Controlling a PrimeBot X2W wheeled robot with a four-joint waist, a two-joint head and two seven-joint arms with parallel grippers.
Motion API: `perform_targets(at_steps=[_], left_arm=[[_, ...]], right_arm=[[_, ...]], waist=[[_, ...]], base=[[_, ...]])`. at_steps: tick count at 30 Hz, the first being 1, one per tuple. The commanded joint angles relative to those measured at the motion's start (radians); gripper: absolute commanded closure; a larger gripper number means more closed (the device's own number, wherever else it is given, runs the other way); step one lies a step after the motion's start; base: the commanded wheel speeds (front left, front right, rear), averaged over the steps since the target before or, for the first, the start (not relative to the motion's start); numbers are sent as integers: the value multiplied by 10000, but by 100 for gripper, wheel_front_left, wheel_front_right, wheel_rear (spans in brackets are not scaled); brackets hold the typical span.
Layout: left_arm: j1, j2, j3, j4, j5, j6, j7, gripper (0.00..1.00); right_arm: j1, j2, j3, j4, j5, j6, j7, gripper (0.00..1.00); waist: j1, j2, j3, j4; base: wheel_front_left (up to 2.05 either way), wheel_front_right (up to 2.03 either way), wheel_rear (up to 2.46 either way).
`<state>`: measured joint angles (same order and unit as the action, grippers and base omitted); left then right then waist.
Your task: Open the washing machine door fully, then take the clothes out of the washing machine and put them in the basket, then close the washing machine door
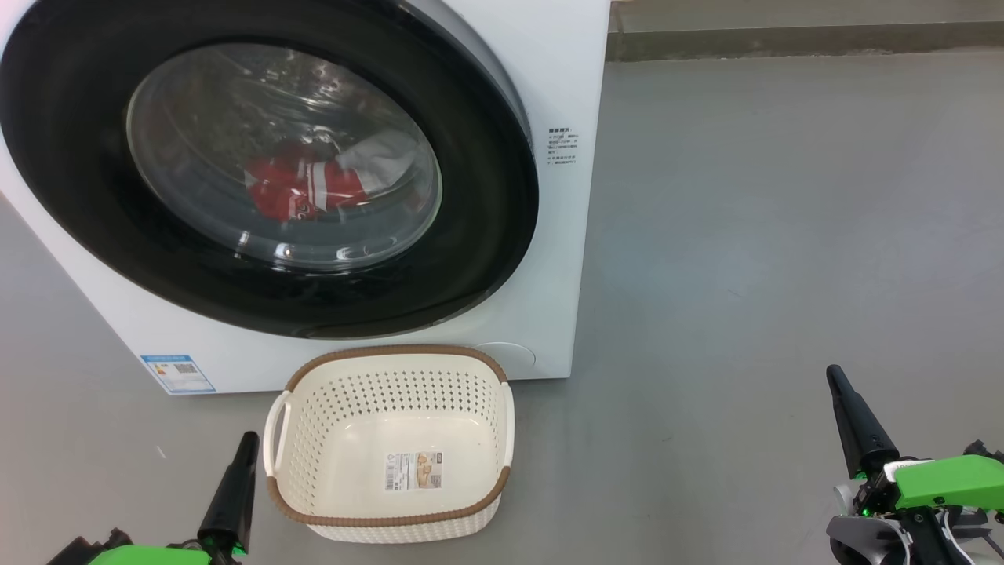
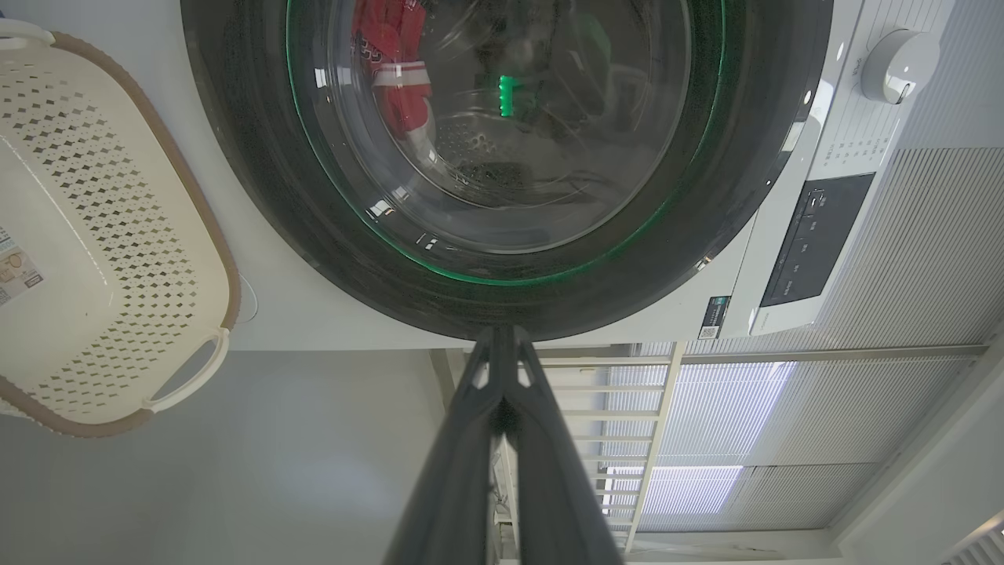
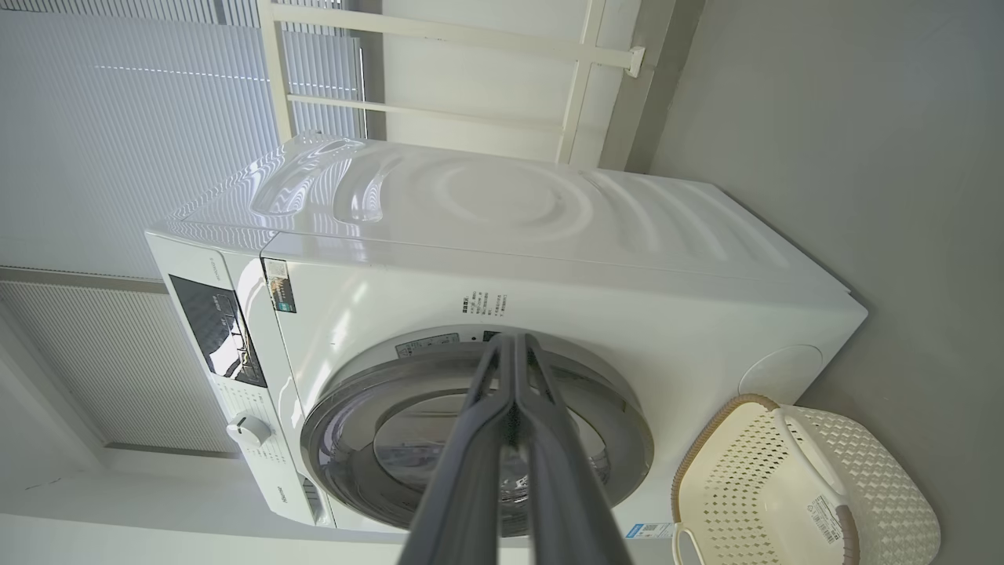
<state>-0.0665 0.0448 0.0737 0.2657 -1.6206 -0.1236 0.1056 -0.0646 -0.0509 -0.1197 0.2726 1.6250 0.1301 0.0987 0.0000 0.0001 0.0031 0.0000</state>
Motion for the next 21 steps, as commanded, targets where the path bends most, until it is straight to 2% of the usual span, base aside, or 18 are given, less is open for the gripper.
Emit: perform_targets(at_steps=[1,18,19,21], left_arm=[[-412,85,368,-207,93,-71,50,100],[-413,78,378,-207,102,-71,59,100],[-1,-11,13,-2,1,0,0,0],[91,-58,-33,201,-2,4,-2,0]], right_arm=[[-425,-60,146,-283,-93,6,76,100],[-427,-45,124,-282,-111,6,94,100],[-1,8,-15,-1,-4,0,30,0],[78,56,25,230,2,0,27,0]], waist=[[0,-1,0,0],[0,-1,0,0],[0,-1,0,0],[0,-1,0,0]], base=[[0,0,0],[0,0,0],[0,0,0],[0,0,0]])
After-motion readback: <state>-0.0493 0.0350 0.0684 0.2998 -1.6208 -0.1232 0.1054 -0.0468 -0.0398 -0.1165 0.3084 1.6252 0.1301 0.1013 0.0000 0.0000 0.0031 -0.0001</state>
